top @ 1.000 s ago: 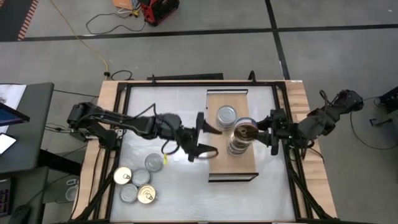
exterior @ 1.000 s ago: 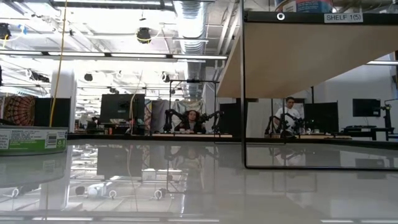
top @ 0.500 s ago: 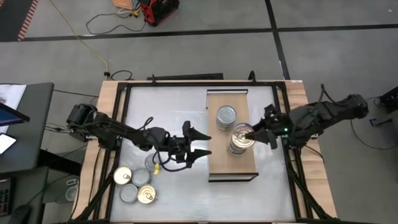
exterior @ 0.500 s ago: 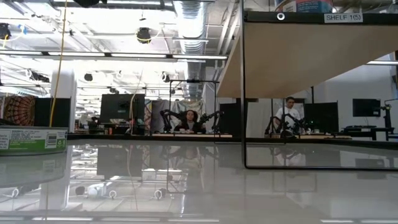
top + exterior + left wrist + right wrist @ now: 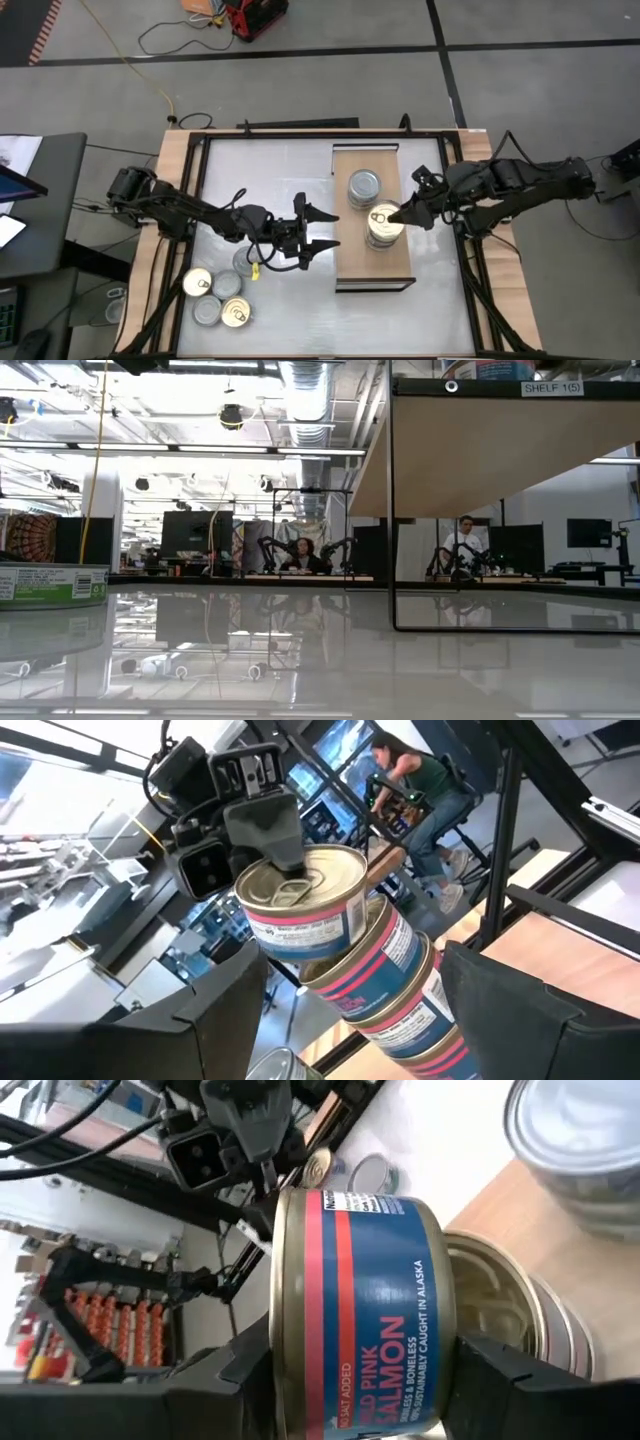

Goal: Stack canned seafood by type on shelf
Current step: Stack the blue tuna can on top of the blue tuna can

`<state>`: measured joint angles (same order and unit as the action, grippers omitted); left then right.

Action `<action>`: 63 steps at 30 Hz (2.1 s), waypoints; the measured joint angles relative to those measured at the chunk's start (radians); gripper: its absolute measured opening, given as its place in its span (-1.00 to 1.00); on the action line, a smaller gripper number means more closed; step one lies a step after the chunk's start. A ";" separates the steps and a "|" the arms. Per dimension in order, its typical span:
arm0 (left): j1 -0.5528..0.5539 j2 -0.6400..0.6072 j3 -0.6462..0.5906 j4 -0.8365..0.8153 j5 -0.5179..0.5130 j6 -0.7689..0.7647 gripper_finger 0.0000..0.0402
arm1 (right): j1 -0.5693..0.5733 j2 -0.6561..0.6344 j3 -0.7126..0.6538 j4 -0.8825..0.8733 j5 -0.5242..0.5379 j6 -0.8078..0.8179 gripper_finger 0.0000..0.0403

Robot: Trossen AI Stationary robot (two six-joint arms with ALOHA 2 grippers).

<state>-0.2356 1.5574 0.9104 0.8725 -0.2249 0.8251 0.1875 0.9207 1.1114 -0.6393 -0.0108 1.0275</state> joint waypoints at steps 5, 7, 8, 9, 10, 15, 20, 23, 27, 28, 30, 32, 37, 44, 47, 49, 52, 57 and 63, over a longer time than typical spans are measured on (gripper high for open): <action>0.000 0.000 0.000 0.001 0.003 0.001 0.41 | -0.021 -0.001 0.000 -0.048 -0.048 0.051 0.14; 0.000 0.000 0.000 0.001 0.004 0.003 0.41 | -0.028 -0.002 0.000 -0.058 -0.049 0.060 0.16; 0.000 0.000 0.000 0.001 0.004 0.004 0.41 | -0.031 -0.002 0.000 -0.059 -0.049 0.065 0.18; 0.000 0.000 0.000 0.001 0.004 0.004 0.41 | -0.034 -0.001 0.000 -0.060 -0.056 0.073 0.19; 0.000 0.000 0.000 0.001 0.004 0.004 0.41 | -0.036 0.000 0.000 -0.060 -0.064 0.080 0.21; 0.000 0.000 0.000 0.001 0.004 0.004 0.41 | -0.040 0.000 -0.001 -0.069 -0.097 0.094 0.26; 0.000 0.000 0.000 -0.005 0.004 0.004 0.41 | -0.040 0.000 0.004 -0.074 -0.105 0.093 0.29; 0.000 0.000 0.000 -0.008 0.004 0.004 0.41 | -0.040 0.004 0.033 -0.098 -0.105 0.093 0.30; 0.001 0.000 0.000 -0.010 0.004 0.003 0.41 | -0.040 0.018 0.064 -0.149 -0.105 0.083 0.30; 0.001 0.000 0.000 -0.011 0.004 0.003 0.41 | -0.040 0.019 0.064 -0.163 -0.105 0.083 0.30; 0.001 0.000 0.000 -0.014 0.004 0.003 0.41 | -0.040 0.024 0.064 -0.165 -0.105 0.087 0.30; 0.004 0.000 0.000 -0.016 0.004 0.004 0.41 | -0.040 0.030 0.065 -0.167 -0.111 0.087 0.30; 0.015 0.000 0.000 -0.013 0.011 -0.005 0.41 | -0.070 0.036 0.073 -0.171 -0.149 0.099 0.30; 0.019 0.000 0.001 0.008 0.068 -0.018 0.41 | -0.132 0.036 0.075 -0.201 -0.258 0.182 0.30; 0.020 0.000 0.001 0.009 0.065 -0.012 0.41 | -0.154 0.048 0.075 -0.195 -0.313 0.199 0.30; 0.020 0.000 0.001 0.008 0.064 -0.011 0.41 | -0.167 0.055 0.074 -0.203 -0.352 0.204 0.30; 0.019 0.000 0.001 0.008 0.064 -0.013 0.41 | -0.185 0.062 0.074 -0.211 -0.383 0.230 0.30; 0.019 0.000 0.002 -0.001 0.063 -0.013 0.41 | -0.205 0.069 0.074 -0.209 -0.437 0.256 0.30; 0.019 0.000 0.002 -0.009 0.063 -0.016 0.41 | -0.205 0.068 0.076 -0.212 -0.455 0.267 0.30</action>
<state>-0.2161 1.5574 0.9123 0.8639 -0.1615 0.8092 -0.0177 0.9882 1.1871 -0.8510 -0.4662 1.2945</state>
